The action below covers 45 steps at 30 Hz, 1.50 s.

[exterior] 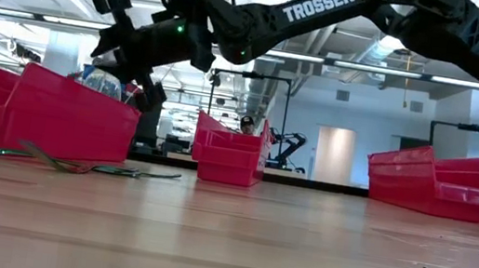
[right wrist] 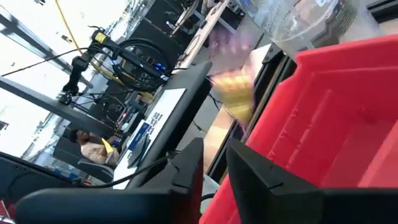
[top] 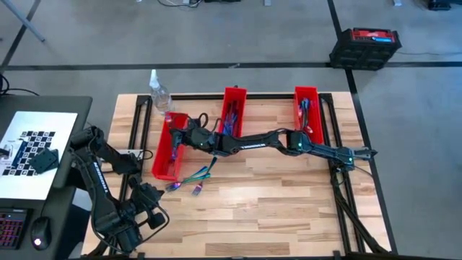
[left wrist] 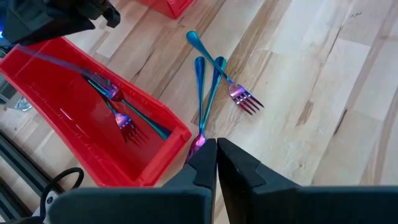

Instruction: Sort silverware

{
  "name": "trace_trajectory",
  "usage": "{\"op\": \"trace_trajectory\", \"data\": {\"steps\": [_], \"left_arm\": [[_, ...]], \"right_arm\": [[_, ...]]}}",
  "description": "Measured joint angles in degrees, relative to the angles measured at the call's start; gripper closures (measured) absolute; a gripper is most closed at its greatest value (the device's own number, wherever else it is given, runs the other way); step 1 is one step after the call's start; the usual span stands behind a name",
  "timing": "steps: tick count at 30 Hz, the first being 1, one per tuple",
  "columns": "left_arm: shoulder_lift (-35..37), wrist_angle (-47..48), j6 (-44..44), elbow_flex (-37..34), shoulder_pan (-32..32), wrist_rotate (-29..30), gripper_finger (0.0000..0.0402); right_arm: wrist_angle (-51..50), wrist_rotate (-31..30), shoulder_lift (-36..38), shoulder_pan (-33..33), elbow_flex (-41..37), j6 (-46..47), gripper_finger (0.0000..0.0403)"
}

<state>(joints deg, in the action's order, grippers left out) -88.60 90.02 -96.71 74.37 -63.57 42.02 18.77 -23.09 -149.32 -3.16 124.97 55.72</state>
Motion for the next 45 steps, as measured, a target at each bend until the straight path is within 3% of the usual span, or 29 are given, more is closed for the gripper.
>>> {"op": "trace_trajectory", "data": {"steps": [8, 10, 13, 16, 18, 22, 28, 38, 45], "left_arm": [[0.0, 0.0, -0.04, 0.0, 0.0, 0.02, 0.0402], [0.0, 0.0, -0.04, -0.02, 0.0, 0.02, 0.0402], [0.0, 0.0, -0.08, -0.01, 0.0, 0.02, 0.0402], [0.0, 0.0, -0.02, -0.02, 0.0, 0.02, 0.0402], [0.0, 0.0, -0.02, -0.02, 0.0, 0.02, 0.0402], [0.0, 0.0, 0.0, -0.02, 0.0, 0.02, 0.0402], [0.0, -0.02, 0.48, -0.02, 0.02, 0.02, 0.0402], [0.0, -0.01, 0.5, -0.04, 0.04, 0.02, 0.0402], [0.0, -0.55, 0.48, -0.07, 0.04, 0.04, 0.0402]], "right_arm": [[0.32, 2.78, 0.26, 0.11, 0.0, -1.79, 0.0291], [0.21, 8.79, 1.24, 0.12, 0.0, -8.36, 0.0278], [-3.4, 23.88, 4.15, 0.15, -0.01, -21.61, 0.026], [-14.27, 38.54, 8.05, 1.3, 0.02, -33.51, 0.0248], [-25.32, 42.47, 10.39, 2.58, 0.03, -41.63, 0.0244], [-44.67, 42.55, 12.68, 5.07, 0.02, -58.62, 0.0244], [-56.48, 41.33, 10.89, 8.19, 0.0, -69.32, 0.0251], [-56.34, 33.24, 7.83, 9.49, -0.02, -82.69, 0.0264], [-55.14, 30.86, 4.21, 9.38, -0.02, -84.75, 0.0264]]}}
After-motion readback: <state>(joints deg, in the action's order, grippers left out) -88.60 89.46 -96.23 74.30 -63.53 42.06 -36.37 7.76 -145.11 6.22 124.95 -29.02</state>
